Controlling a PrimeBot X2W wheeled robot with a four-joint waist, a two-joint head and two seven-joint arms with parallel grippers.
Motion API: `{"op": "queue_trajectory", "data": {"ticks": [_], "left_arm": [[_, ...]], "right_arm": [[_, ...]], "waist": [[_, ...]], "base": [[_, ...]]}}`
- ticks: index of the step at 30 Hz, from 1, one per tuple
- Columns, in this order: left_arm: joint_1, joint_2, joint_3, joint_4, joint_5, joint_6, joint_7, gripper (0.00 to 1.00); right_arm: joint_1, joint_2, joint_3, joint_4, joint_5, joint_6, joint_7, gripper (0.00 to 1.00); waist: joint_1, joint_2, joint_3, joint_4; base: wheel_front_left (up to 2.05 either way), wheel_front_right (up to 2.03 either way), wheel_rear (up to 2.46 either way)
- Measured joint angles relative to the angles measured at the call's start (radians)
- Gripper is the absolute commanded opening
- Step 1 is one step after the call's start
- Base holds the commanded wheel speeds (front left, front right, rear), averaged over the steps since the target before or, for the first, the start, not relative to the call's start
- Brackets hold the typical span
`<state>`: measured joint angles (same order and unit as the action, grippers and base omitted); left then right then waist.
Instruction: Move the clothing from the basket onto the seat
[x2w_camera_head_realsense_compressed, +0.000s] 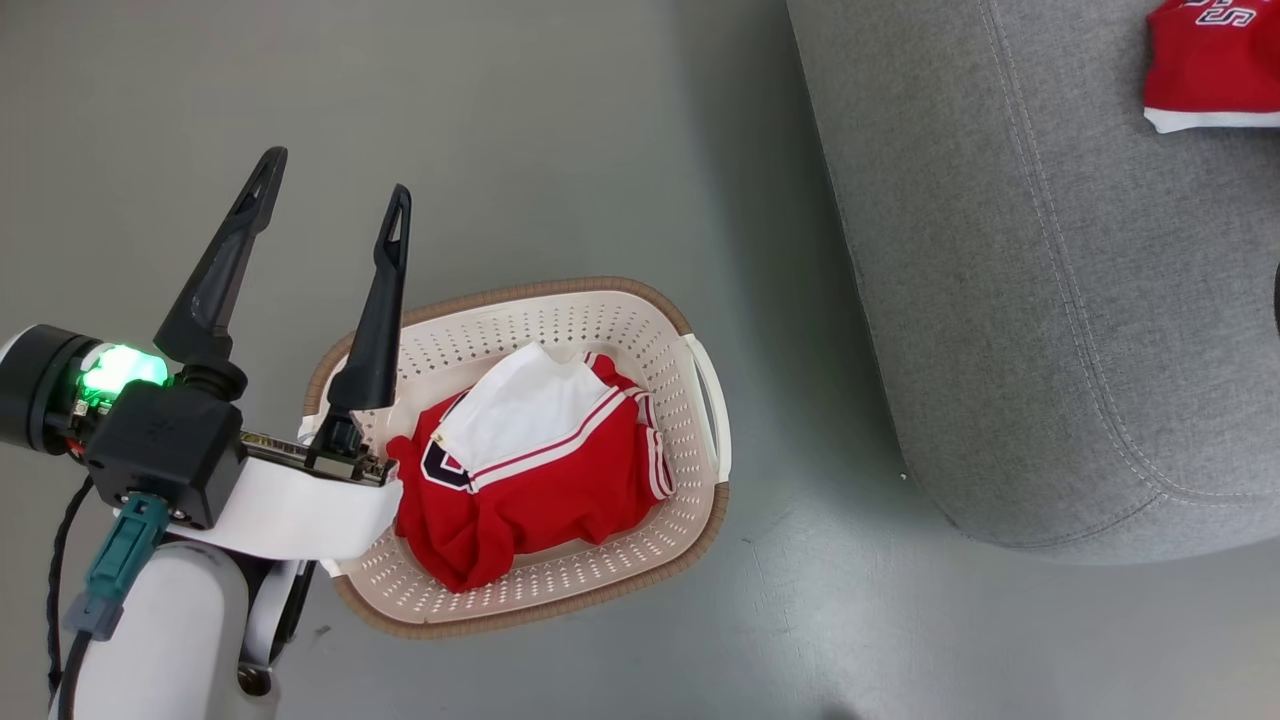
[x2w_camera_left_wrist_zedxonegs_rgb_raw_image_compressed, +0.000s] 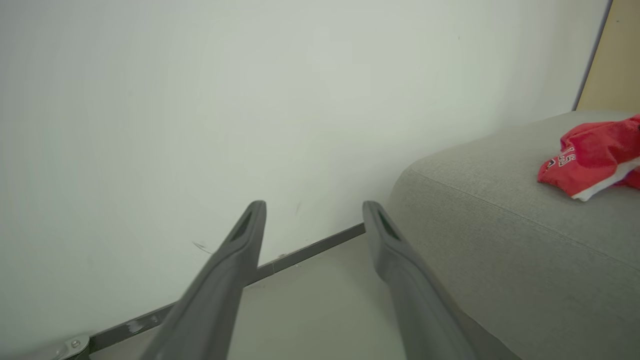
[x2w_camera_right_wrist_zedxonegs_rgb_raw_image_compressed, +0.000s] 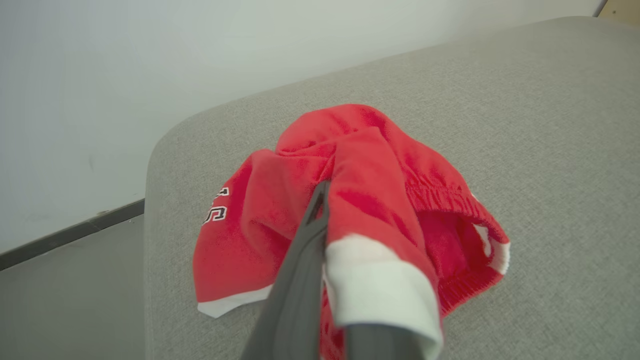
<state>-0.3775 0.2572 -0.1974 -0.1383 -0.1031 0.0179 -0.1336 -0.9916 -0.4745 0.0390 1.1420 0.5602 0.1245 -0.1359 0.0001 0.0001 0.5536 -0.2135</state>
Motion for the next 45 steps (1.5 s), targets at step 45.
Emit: {"op": "queue_trajectory", "data": {"ticks": [45], "left_arm": [[0.003, -0.065, 0.027, 0.121, -0.053, 0.035, -0.105, 1.00]], "right_arm": [[0.342, -0.118, 0.164, -0.347, 0.298, 0.000, 0.233, 1.00]], "waist": [[0.0000, 0.0000, -0.069, -0.099]], "base": [[0.00, 0.00, 0.00]]}}
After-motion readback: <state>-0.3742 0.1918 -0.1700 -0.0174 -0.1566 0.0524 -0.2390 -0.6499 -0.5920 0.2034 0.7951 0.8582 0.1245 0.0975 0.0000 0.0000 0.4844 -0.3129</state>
